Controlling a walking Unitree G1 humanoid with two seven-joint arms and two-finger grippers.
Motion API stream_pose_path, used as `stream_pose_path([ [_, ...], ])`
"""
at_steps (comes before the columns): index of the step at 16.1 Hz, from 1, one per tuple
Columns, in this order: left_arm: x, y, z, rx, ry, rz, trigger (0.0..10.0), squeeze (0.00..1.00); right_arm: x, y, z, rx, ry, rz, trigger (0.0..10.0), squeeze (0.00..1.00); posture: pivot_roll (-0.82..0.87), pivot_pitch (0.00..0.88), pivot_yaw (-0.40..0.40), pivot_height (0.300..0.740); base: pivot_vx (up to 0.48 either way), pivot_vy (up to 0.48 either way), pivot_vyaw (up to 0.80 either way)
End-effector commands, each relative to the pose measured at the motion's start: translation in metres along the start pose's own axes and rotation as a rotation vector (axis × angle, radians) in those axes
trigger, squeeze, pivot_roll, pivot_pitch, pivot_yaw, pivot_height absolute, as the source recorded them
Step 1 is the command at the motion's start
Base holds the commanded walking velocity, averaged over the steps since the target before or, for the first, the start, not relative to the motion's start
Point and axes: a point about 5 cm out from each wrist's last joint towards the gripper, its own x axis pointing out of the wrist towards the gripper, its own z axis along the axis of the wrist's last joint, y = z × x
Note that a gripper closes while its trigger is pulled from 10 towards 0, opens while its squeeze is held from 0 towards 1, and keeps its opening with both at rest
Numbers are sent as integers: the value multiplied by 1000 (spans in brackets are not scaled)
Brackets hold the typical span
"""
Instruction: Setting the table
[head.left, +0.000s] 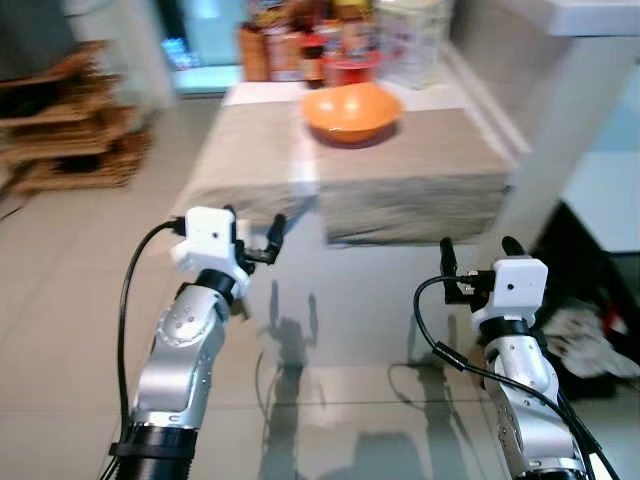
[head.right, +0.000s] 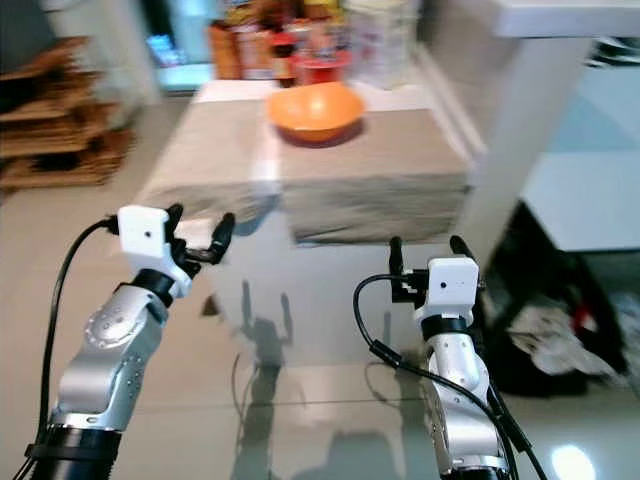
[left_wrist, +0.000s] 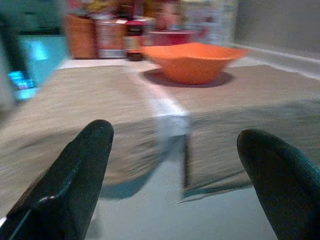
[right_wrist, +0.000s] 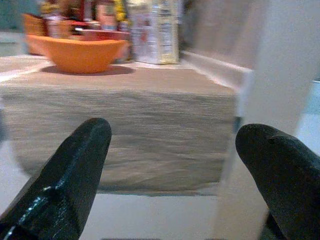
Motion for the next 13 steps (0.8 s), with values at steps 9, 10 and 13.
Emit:
stream_pose_path([
  [9,2,-4,9,24,-35,-14,10000,0,10,11,5,-18,-17,52,10000,0,-143,0,83,722,479,0,-178],
  [10,2,-4,10,29,-45,-5,10000,0,10,11,5,-18,-18,60,10000,0,-142,0,81,722,472,0,0],
  [13,2,5,11,73,-38,88,10000,0,11,13,5,-17,-17,74,10000,0,-141,0,79,722,0,0,0],
])
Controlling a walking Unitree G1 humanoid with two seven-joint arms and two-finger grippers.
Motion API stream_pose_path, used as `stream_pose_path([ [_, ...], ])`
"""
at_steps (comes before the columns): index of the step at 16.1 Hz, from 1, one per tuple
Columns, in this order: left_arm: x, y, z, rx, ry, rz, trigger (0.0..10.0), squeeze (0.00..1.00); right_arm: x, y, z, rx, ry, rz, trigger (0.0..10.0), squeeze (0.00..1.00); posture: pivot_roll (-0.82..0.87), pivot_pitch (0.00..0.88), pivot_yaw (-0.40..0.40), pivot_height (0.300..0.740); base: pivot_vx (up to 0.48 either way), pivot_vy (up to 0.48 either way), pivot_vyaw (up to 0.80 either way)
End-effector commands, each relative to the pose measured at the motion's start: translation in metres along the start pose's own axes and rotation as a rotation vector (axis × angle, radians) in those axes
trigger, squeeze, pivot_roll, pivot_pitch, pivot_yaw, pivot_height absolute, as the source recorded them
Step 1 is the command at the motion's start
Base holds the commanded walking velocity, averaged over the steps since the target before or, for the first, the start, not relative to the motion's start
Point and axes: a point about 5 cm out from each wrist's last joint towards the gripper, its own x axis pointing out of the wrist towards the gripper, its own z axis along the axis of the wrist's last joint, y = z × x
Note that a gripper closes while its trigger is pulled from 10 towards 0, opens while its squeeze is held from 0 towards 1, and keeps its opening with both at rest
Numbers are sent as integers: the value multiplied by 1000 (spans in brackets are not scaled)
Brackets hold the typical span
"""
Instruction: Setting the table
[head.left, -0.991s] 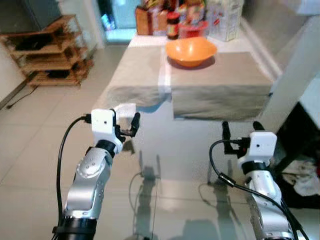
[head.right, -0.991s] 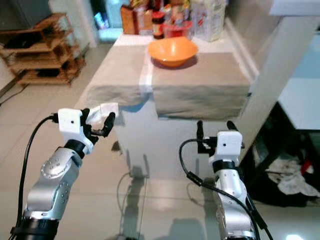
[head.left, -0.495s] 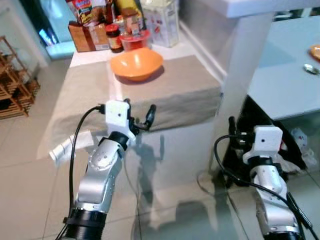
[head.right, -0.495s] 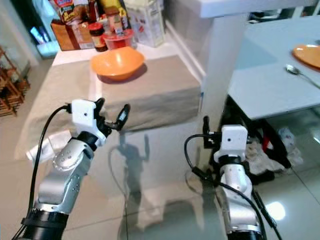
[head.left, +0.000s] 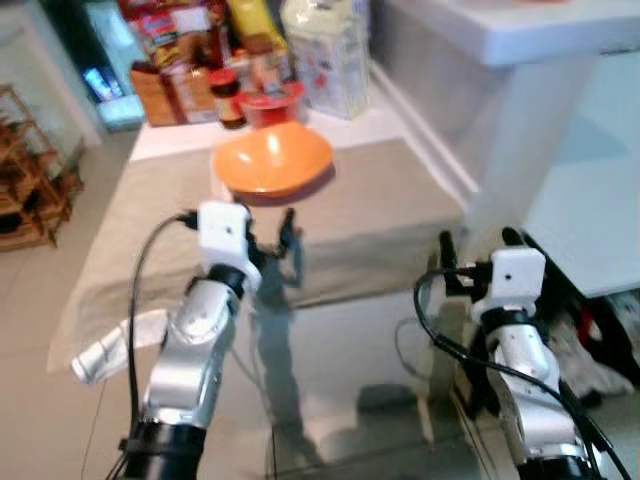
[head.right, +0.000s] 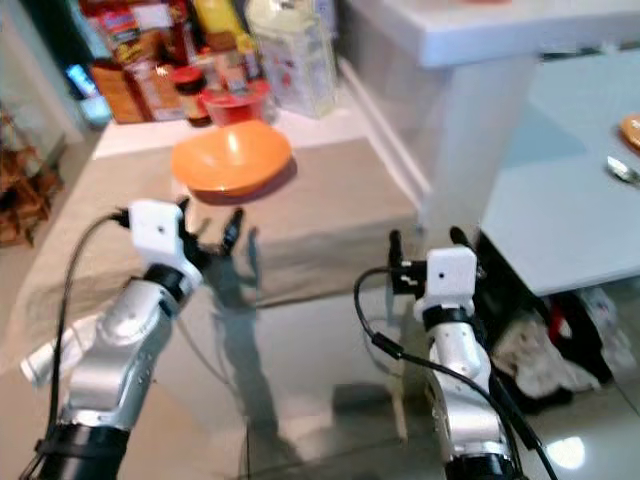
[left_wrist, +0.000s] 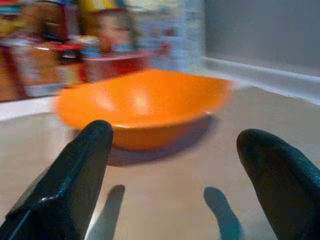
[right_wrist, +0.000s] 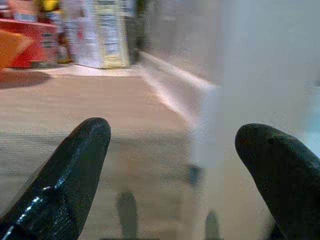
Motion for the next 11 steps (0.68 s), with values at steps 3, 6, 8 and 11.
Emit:
stream_pose_path([
  [3,-2,13,-1,17,19,63,10000,0,2,11,3,16,-10,45,10000,0,-142,0,81,722,0,0,0],
  [6,6,16,4,-29,53,78,10000,0,4,12,5,21,-18,52,10000,0,-141,0,82,722,0,0,0],
  [8,18,20,5,-167,126,79,10000,0,4,13,4,25,-17,53,10000,0,-138,0,85,722,0,0,0],
  [11,43,23,6,-316,217,71,10000,0,2,17,3,36,-12,62,10000,0,-134,0,83,722,0,0,0],
])
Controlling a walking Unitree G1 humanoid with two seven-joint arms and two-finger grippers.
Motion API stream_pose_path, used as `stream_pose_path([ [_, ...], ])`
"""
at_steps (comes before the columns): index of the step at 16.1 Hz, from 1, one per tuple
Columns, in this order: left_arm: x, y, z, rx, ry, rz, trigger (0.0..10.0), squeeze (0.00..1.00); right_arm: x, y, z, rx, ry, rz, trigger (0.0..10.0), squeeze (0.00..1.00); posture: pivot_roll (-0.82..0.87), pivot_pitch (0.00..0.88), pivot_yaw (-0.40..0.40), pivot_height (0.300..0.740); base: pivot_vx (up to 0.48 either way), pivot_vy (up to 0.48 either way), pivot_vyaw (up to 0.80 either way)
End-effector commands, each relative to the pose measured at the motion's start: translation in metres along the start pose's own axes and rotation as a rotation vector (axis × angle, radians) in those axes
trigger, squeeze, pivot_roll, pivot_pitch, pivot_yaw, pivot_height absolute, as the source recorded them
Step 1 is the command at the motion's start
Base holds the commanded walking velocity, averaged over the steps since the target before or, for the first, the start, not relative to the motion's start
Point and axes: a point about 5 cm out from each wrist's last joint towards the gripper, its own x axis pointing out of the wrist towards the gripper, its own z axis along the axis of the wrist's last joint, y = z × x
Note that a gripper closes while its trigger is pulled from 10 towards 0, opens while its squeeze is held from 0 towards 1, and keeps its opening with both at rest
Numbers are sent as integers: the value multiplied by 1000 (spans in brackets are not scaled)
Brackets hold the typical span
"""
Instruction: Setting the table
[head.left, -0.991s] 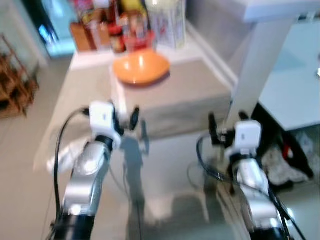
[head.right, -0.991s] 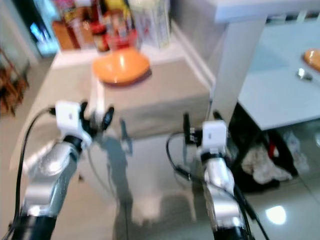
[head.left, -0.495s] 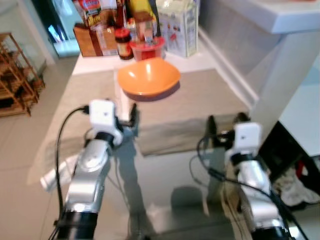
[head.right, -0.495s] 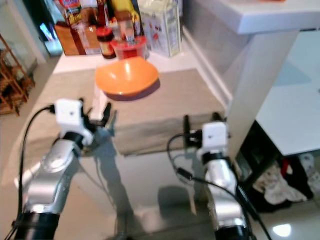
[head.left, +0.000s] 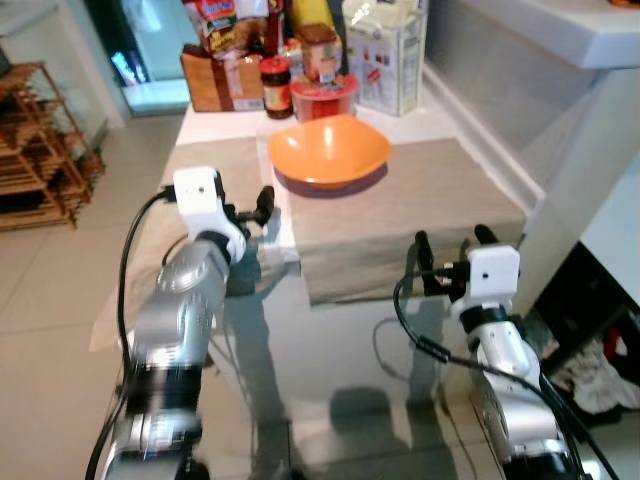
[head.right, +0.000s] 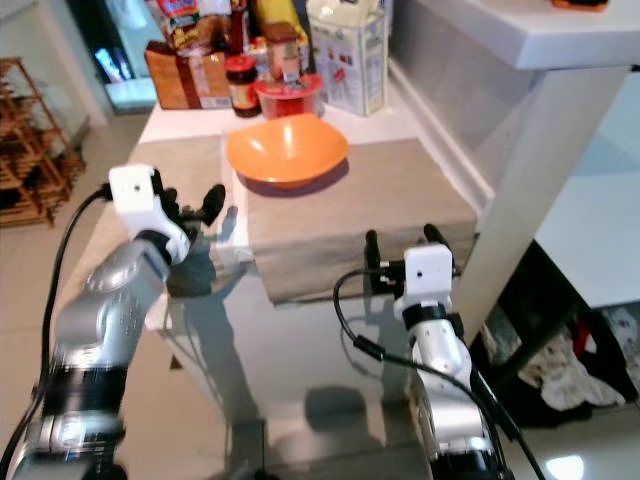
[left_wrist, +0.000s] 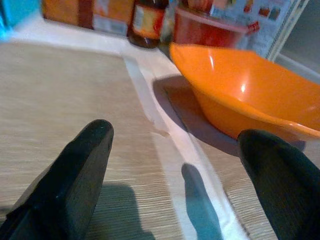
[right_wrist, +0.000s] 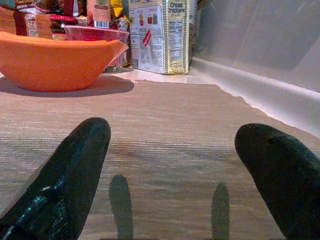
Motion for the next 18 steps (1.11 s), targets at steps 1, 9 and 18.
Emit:
stream_pose_path([
  [1,11,-5,3,-44,42,-22,10000,0,-1,4,2,13,-3,13,10000,0,-138,0,88,722,0,0,0],
  [9,52,-24,34,-209,121,-26,10000,0,-38,-9,-3,-18,56,-19,10000,0,-224,15,108,722,0,0,0],
  [18,58,-36,9,-74,298,-22,0,0,-48,-10,-1,-22,96,-15,10000,0,-236,45,112,722,0,0,0],
])
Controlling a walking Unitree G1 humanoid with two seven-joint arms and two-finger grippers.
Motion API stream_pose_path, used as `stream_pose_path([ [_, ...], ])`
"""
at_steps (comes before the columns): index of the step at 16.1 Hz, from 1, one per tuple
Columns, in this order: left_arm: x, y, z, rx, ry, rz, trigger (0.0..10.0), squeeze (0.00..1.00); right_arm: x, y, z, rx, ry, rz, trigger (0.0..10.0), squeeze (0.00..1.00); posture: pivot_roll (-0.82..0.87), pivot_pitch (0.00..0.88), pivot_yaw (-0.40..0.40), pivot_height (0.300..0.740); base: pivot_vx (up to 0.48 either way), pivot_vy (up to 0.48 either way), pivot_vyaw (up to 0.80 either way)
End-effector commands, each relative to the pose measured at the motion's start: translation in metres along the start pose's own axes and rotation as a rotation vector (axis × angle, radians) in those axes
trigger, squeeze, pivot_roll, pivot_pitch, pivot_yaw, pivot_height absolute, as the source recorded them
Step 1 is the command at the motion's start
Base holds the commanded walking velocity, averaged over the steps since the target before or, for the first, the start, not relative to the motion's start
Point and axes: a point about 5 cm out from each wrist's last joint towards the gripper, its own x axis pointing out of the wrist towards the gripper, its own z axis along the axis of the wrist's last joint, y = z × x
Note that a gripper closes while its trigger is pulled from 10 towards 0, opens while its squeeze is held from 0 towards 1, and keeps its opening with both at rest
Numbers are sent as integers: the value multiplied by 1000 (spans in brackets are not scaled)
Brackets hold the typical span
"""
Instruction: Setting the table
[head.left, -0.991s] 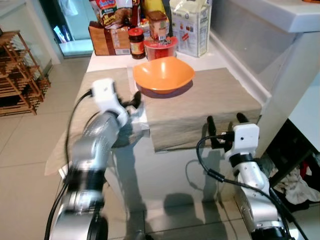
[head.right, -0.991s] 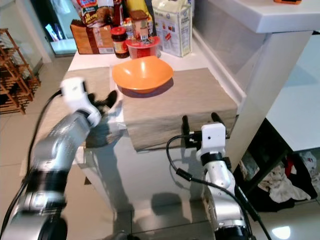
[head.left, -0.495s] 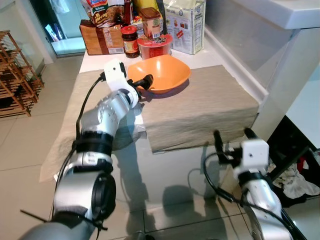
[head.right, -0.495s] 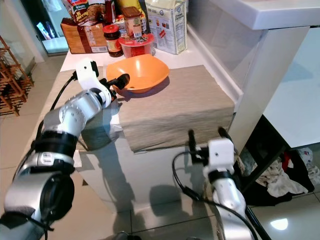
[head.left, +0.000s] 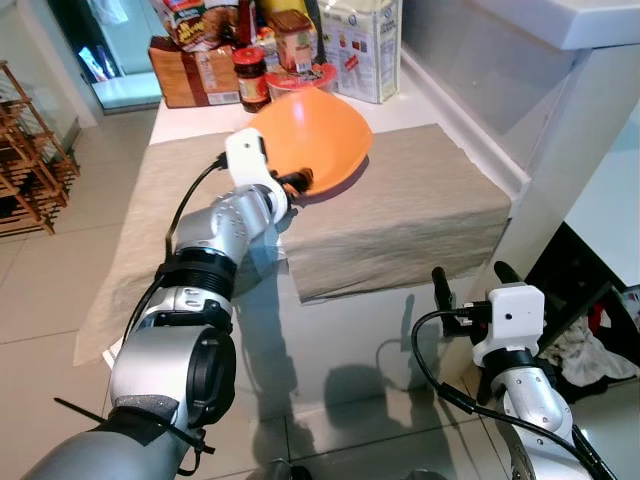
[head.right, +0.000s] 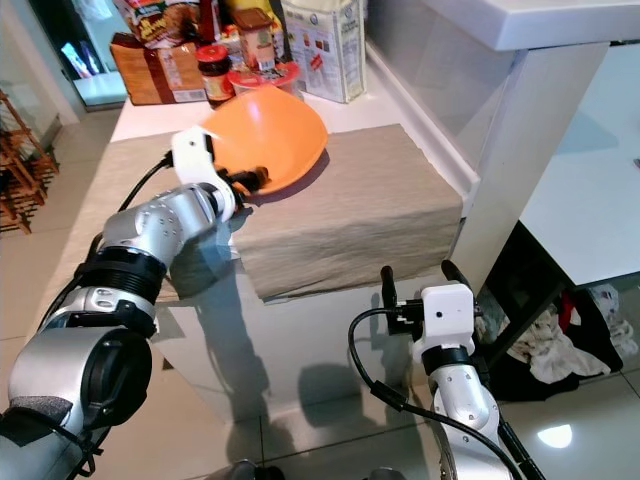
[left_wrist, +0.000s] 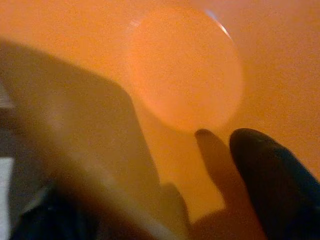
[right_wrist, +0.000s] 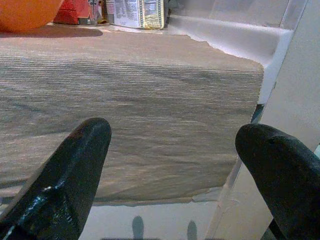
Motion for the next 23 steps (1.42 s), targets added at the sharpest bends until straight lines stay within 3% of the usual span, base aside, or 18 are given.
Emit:
stream_pose_path([
  [1,1,0,-5,39,20,-13,0,0,-1,2,2,6,0,3,10000,0,-236,45,112,722,0,0,0],
  [5,1,-2,0,47,-28,-42,0,0,-1,2,2,6,8,7,10000,0,-230,47,108,722,0,0,0],
  [7,-1,-4,6,35,-93,-82,0,0,-1,2,2,8,13,6,10000,0,-230,37,108,722,0,0,0],
  [8,-5,-9,15,5,-173,-127,0,0,0,2,1,10,16,6,10000,0,-228,29,106,722,0,0,0],
  [10,-8,-13,19,-9,-208,-163,0,0,1,2,1,10,15,8,10000,0,-228,29,106,722,0,0,0],
  [17,-10,-10,12,-22,-216,-186,0,0,5,4,0,15,18,16,10000,0,-219,7,103,722,0,0,0],
  [19,-13,-10,13,-14,-256,-211,0,0,5,4,0,16,19,16,10000,0,-216,10,107,722,0,0,0],
  [22,-24,-10,15,117,-360,-272,0,0,6,4,2,19,10,11,10000,0,-212,9,111,722,0,0,0],
  [23,-30,-7,8,207,-380,-286,0,0,8,5,3,19,5,12,10000,0,-203,9,109,722,0,0,0],
])
